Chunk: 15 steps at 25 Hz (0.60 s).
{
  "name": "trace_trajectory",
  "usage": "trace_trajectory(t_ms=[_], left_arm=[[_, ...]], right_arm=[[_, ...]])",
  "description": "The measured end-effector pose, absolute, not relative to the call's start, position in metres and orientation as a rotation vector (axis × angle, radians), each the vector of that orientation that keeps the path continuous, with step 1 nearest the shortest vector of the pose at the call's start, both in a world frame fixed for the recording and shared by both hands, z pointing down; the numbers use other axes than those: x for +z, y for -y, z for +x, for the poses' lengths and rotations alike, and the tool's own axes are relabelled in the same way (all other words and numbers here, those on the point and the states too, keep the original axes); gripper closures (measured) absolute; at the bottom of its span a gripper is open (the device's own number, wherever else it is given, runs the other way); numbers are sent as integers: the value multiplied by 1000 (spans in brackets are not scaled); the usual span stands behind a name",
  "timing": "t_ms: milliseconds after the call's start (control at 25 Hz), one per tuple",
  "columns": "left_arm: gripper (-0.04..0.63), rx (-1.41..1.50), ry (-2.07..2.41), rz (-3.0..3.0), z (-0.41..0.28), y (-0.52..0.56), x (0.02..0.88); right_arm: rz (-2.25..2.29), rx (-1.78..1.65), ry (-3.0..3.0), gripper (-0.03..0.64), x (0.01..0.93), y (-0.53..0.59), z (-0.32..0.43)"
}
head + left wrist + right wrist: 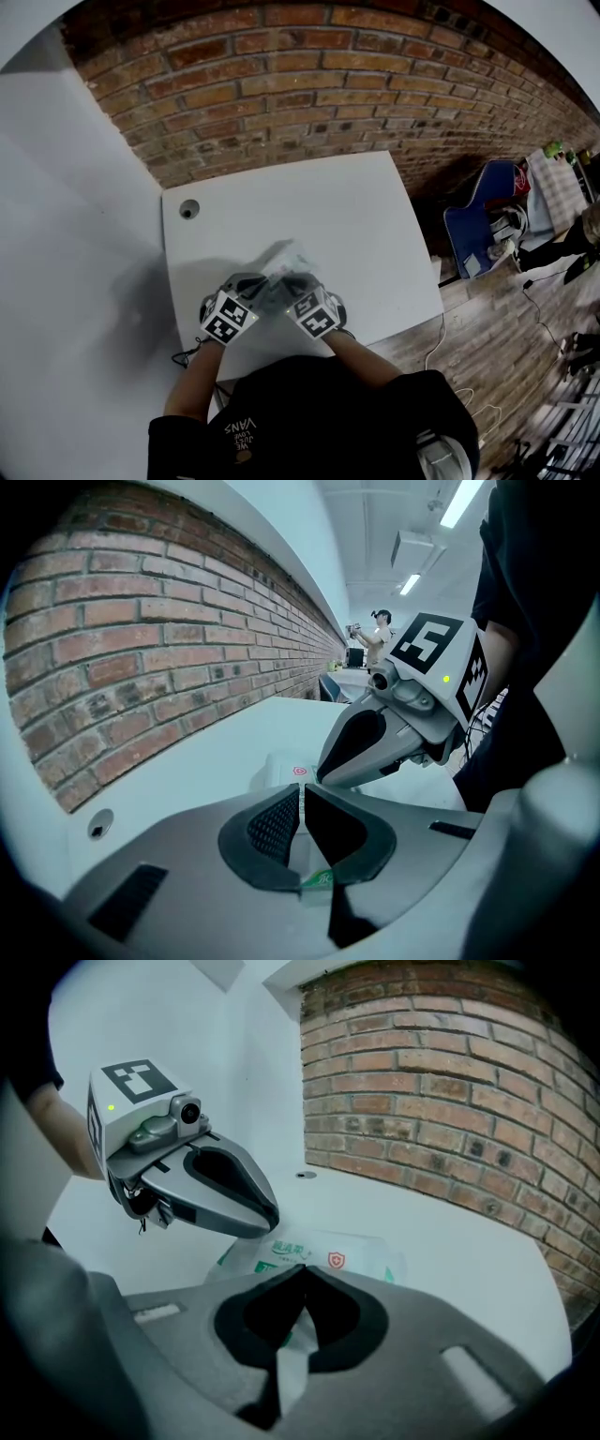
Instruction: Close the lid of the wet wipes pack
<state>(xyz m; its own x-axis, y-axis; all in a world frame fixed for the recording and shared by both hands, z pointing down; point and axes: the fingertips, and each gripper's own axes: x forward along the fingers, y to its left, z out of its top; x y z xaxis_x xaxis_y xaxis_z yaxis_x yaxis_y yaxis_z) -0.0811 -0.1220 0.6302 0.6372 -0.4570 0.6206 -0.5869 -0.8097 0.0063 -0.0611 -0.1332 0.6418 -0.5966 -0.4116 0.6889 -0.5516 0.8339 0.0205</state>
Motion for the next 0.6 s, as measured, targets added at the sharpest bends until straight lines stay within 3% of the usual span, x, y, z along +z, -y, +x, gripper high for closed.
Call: trace_trajectory(t_ms=[600], left_arm=[[572,875,840,2638,-86,128,644]], right_arm=[[725,286,2283,617,648,137,-63]])
